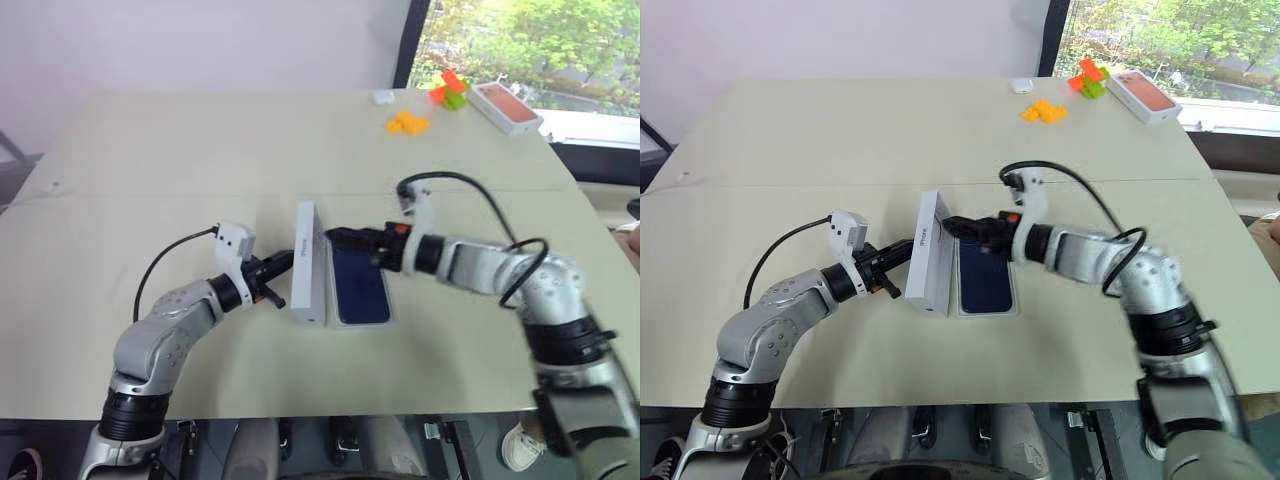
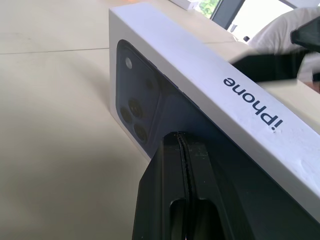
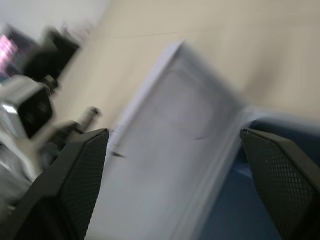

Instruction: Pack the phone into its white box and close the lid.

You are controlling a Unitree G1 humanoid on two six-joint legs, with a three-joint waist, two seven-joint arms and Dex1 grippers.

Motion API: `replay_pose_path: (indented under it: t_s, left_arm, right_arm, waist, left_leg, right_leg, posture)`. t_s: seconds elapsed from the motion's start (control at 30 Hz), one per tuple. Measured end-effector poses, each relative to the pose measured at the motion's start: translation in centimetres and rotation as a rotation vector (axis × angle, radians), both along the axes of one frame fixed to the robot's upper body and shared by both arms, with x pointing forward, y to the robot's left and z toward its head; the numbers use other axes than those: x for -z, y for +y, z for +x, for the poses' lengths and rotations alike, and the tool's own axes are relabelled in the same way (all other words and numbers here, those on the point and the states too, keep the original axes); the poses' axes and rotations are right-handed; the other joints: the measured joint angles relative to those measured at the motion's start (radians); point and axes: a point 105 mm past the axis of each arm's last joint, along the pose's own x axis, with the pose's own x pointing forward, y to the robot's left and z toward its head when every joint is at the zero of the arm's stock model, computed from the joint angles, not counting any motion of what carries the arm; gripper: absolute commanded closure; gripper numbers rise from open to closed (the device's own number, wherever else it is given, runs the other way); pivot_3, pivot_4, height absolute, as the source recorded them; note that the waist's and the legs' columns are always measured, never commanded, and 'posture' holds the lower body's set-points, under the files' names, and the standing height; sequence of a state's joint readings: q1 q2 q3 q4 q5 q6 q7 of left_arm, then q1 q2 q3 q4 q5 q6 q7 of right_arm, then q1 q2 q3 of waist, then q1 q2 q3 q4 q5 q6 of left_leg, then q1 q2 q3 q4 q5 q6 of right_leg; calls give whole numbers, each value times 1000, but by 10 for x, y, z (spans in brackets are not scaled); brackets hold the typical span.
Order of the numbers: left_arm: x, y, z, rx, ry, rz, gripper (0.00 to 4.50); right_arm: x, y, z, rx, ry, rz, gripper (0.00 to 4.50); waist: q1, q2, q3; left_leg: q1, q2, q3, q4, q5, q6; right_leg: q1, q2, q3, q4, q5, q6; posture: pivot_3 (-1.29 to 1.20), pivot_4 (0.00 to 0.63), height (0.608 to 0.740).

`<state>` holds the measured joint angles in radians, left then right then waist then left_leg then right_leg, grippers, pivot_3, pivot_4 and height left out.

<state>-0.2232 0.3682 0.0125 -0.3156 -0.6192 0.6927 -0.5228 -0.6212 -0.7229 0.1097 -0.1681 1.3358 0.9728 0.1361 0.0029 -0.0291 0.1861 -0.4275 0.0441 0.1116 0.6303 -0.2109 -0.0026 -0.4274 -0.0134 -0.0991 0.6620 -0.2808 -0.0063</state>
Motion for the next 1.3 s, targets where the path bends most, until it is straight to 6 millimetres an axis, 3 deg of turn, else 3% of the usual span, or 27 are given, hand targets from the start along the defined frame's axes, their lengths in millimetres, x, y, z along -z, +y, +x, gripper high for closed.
replay_pose_path:
  t_s: [0.1,0.2,0.3,0.4,0.7,0.87,1.03,1.2,1.3]
  left_arm:
    - [-2,-8,3,15,-6,-15,4500]
    - [4,-18,4,29,16,-31,4500]
    - [6,-26,5,43,20,-34,4500]
    - [2,-36,5,65,3,-51,4500]
    - [18,-60,12,85,40,-65,4500]
    - [15,-60,16,75,19,-56,4500]
    - [14,-57,16,67,15,-48,4500]
    - [-6,-30,18,-3,-53,-13,4500]
    - [-13,-17,16,-27,-78,17,4500]
  right_arm:
    - [-8,-21,2,-92,-183,-152,104]
    - [5,-42,-3,-247,-325,-378,104]
    - [21,-51,-13,-390,-341,-458,104]
    - [24,-56,-16,-462,-364,-496,104]
    - [31,-84,-5,-449,-366,-606,104]
    - [27,-92,-4,-444,-359,-614,104]
    - [28,-82,-1,-441,-378,-582,104]
    - [23,-75,2,-416,-408,-548,104]
    - [23,-73,2,-413,-414,-539,943]
  waist:
    - [10,0,0]
    - [12,0,0]
    - [9,-1,1]
    - [10,-1,1]
    - [12,-1,1]
    - [9,-1,1]
    - [10,-1,1]
    - [10,-1,1]
    - [10,-1,1]
  left_leg:
    - [0,0,0,-1,0,0]
    - [-1,0,0,-1,-1,1]
    - [-1,0,0,-1,-1,1]
    - [-1,0,0,0,-1,1]
    - [0,0,0,1,-1,1]
    - [0,0,0,1,-1,1]
    - [1,1,0,2,0,1]
    - [1,1,0,2,0,0]
    - [1,1,0,3,0,0]
  right_leg:
    - [0,1,0,-1,0,0]
    - [0,1,0,-4,0,0]
    - [0,1,0,-4,0,0]
    - [0,1,0,-4,0,0]
    - [1,1,0,-3,0,0]
    - [1,1,0,-3,0,0]
    - [1,1,0,-1,0,0]
    - [1,1,0,1,0,0]
    - [1,1,0,1,0,0]
  posture:
    - [0,150,737]
    - [0,150,737]
    - [0,150,737]
    - [0,150,737]
    - [0,150,737]
    - [0,150,737]
    - [0,150,737]
    - [0,150,737]
    - [0,150,737]
